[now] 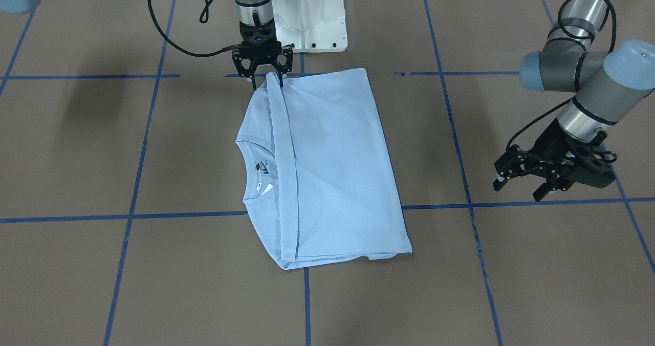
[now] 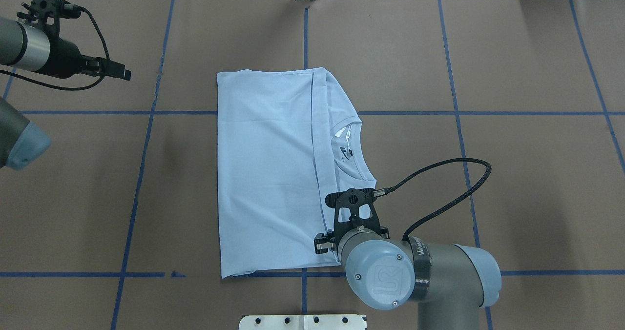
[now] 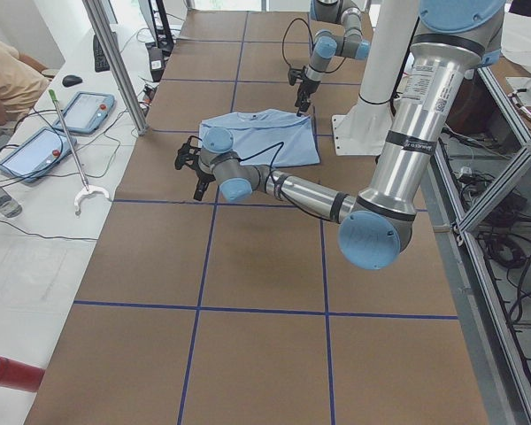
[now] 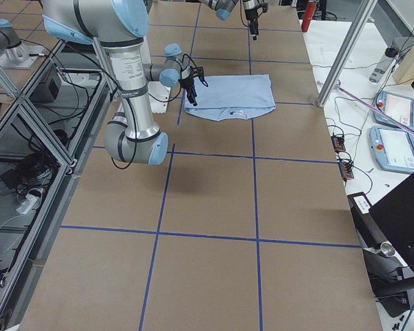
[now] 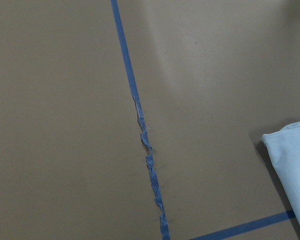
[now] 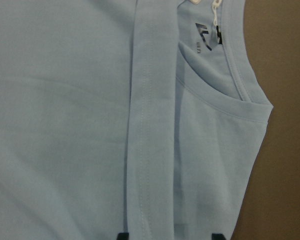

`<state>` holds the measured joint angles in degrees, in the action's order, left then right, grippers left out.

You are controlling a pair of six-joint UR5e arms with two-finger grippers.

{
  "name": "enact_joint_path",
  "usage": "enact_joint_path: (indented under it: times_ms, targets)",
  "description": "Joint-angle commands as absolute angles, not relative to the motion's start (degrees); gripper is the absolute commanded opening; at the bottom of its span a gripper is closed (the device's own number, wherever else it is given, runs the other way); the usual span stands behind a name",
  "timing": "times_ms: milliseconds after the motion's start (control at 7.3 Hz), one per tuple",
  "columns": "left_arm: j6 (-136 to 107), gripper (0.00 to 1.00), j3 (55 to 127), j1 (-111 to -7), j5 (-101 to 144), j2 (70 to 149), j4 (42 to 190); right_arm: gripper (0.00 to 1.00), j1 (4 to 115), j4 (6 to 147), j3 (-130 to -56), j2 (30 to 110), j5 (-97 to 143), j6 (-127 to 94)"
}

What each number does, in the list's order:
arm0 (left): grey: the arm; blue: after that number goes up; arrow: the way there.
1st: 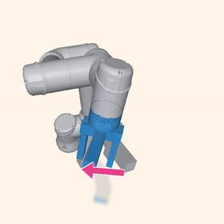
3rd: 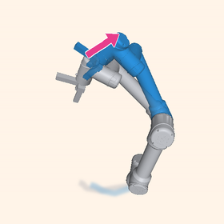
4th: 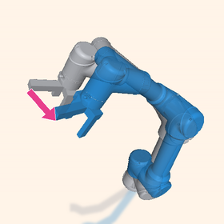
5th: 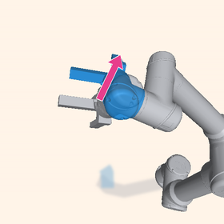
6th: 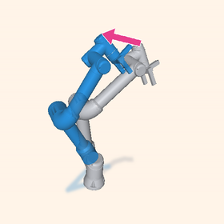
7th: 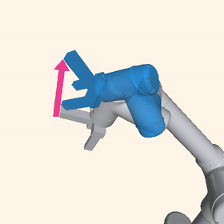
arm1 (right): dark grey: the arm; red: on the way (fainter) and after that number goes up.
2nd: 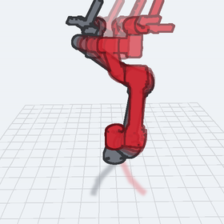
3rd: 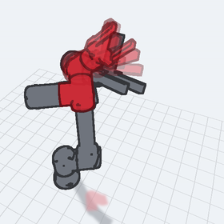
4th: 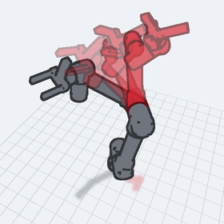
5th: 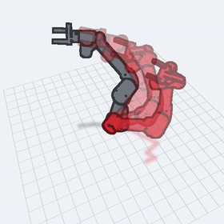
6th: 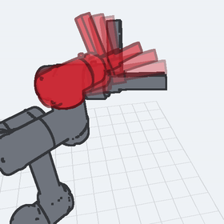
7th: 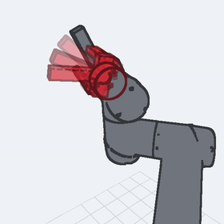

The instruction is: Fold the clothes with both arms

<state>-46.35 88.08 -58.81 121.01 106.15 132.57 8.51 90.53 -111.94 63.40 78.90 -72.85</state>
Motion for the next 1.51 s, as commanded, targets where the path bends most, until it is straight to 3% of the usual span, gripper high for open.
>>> enact_joint_path:
  times_ms: [0, 274, 411, 548, 821, 1369]
  targets:
    - [-46.4, 1.00, 88.1, -58.7, 121.0, 106.1, 132.5, 0.59, 6.2, 90.5, -111.9, 63.5, 78.0, -65.6]
    - [-46.4, 1.00, 87.9, -58.7, 121.0, 106.1, 132.5, 0.59, 5.1, 90.5, -111.8, 63.5, 77.9, -65.2]
    - [-46.4, 1.00, 87.8, -58.7, 121.0, 106.1, 132.5, 0.54, 4.8, 90.5, -111.8, 63.5, 77.0, -64.3]
    - [-46.4, 1.00, 88.0, -58.7, 121.0, 106.2, 132.5, 0.40, 4.7, 90.5, -111.8, 63.7, 76.7, -64.3]
    - [-46.4, 1.00, 88.0, -58.7, 121.0, 106.1, 132.5, 0.00, 4.7, 90.5, -111.8, 63.6, 76.4, -64.4]
    - [-46.4, 1.00, 88.0, -58.4, 121.0, 106.2, 132.5, 0.00, 5.0, 90.9, -112.1, 63.5, 75.7, -65.2]
